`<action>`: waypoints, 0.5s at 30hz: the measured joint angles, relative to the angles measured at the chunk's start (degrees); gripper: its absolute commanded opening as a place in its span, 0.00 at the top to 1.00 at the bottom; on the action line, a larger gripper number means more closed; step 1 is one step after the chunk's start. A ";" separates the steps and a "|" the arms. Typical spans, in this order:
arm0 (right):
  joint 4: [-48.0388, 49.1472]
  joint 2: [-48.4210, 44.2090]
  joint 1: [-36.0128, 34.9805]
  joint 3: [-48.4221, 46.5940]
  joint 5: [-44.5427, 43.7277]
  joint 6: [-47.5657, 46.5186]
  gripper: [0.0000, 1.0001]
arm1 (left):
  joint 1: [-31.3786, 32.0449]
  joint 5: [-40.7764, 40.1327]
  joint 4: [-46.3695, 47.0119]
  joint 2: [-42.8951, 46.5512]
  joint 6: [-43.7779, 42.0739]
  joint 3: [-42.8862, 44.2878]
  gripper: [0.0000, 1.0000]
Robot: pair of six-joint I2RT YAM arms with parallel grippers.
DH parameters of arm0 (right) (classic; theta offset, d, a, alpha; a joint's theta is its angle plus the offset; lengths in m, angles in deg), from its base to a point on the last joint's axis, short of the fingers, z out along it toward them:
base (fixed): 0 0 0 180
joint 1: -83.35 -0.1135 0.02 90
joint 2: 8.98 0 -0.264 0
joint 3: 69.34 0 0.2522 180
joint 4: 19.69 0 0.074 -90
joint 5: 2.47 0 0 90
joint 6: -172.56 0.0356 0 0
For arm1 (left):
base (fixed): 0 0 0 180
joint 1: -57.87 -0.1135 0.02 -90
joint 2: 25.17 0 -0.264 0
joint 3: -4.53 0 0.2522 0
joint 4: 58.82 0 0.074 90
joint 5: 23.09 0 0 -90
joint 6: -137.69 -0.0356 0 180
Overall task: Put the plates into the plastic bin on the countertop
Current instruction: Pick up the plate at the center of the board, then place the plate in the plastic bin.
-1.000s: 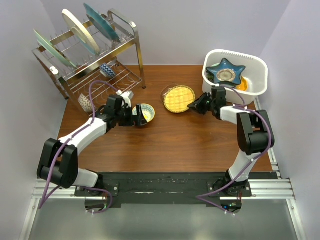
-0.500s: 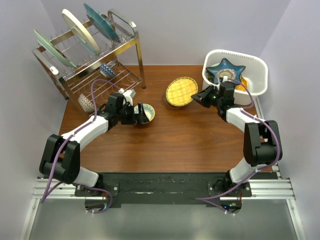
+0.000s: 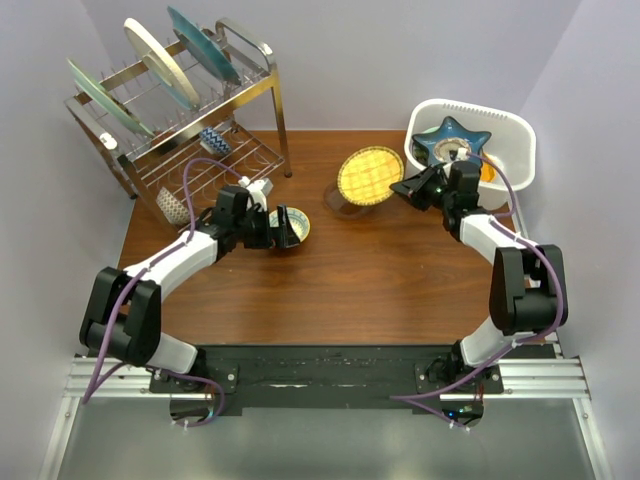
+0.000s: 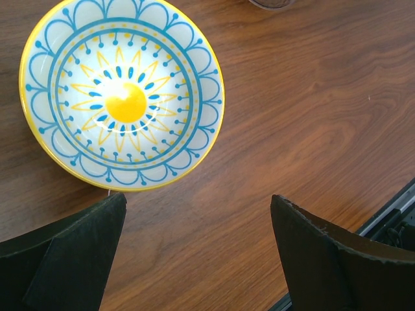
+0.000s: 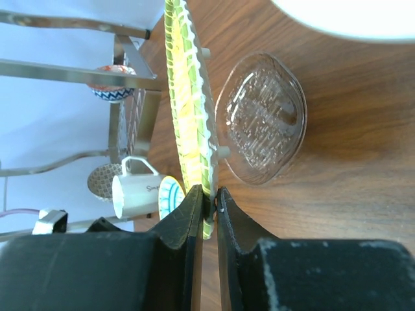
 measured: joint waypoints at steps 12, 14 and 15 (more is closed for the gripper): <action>1.49 1.29 2.49 -6.78 1.92 2.19 0.88 | 0.00 -0.28 0.20 2.56 0.52 -1.44 0.02; 1.64 1.29 2.75 -6.78 1.92 2.45 0.88 | 0.02 -0.15 0.52 1.95 0.50 -1.33 0.02; 1.57 1.29 2.80 -6.78 1.92 2.49 0.88 | 0.02 -0.02 0.72 1.40 0.50 -1.18 0.02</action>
